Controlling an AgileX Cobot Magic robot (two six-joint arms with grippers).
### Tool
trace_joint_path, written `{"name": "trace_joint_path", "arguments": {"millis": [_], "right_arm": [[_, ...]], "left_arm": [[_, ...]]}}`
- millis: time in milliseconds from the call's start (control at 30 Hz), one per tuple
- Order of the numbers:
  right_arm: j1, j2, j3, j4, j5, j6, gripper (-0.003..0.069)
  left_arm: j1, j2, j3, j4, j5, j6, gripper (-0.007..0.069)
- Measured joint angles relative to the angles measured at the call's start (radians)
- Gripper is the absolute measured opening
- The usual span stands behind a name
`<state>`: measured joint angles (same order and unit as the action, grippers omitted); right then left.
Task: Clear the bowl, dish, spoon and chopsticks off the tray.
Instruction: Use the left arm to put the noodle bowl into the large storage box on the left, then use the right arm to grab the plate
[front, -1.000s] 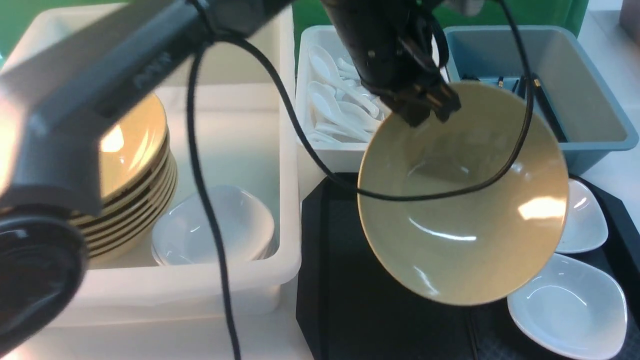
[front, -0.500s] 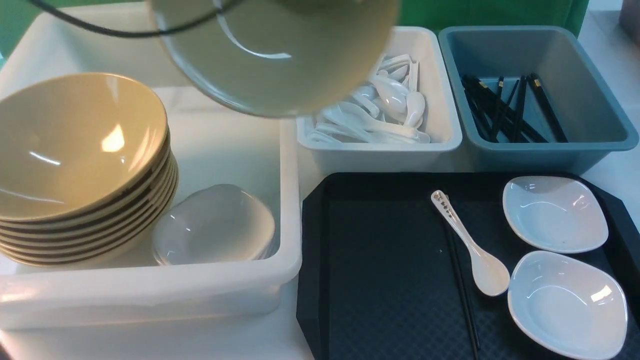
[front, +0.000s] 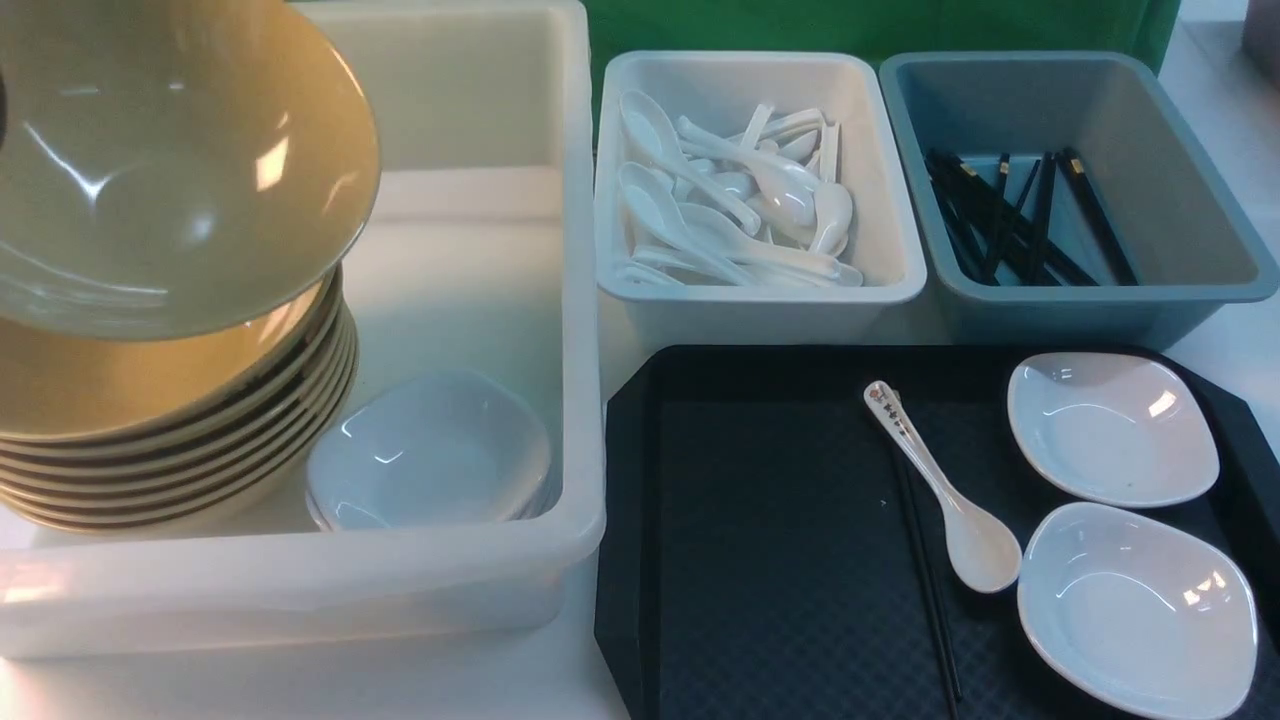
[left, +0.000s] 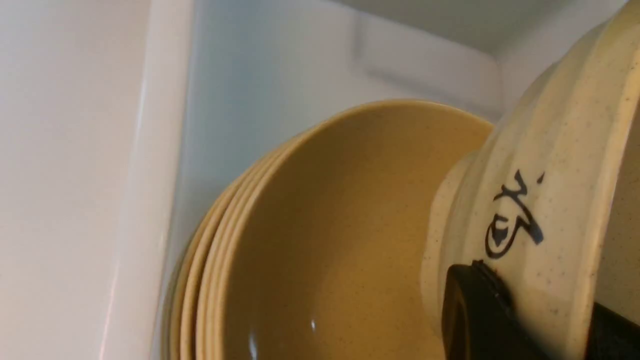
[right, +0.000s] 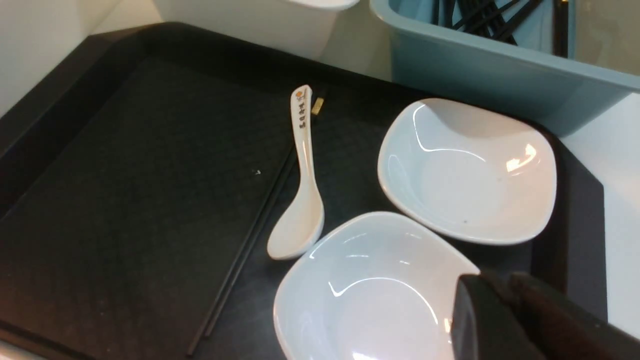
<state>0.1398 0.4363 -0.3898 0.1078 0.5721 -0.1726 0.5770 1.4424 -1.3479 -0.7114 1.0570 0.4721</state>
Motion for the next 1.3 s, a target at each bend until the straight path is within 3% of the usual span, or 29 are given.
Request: {"name": "trace_joint_path", "arguments": {"millis": [267, 433, 500, 767, 900, 1100, 1300], "right_arm": [[0.0, 0.0, 0.009, 0.0, -0.014, 0.002, 0.0098], [0.0, 0.0, 0.009, 0.0, -0.014, 0.002, 0.0098], [0.0, 0.0, 0.009, 0.0, -0.014, 0.004, 0.0098], [0.0, 0.0, 0.01, 0.0, -0.016, 0.042, 0.0098], [0.0, 0.0, 0.033, 0.001, -0.038, 0.049, 0.0098], [0.0, 0.047, 0.044, 0.001, -0.017, 0.096, 0.0118], [0.0, 0.316, -0.037, -0.015, 0.163, 0.224, 0.0283]], "left_arm": [[0.007, -0.012, 0.235, 0.043, -0.229, -0.044, 0.0003], [0.007, -0.013, 0.25, 0.062, -0.27, -0.085, 0.0036], [0.007, -0.014, 0.25, 0.063, -0.278, -0.095, 0.0082], [0.007, -0.129, 0.221, 0.074, -0.246, -0.129, 0.042], [0.007, -0.254, 0.176, 0.076, -0.235, -0.132, 0.0481], [-0.064, -0.4, 0.157, 0.039, -0.163, -0.085, 0.04], [-0.377, -0.443, 0.157, 0.05, -0.128, -0.001, 0.0156]]}}
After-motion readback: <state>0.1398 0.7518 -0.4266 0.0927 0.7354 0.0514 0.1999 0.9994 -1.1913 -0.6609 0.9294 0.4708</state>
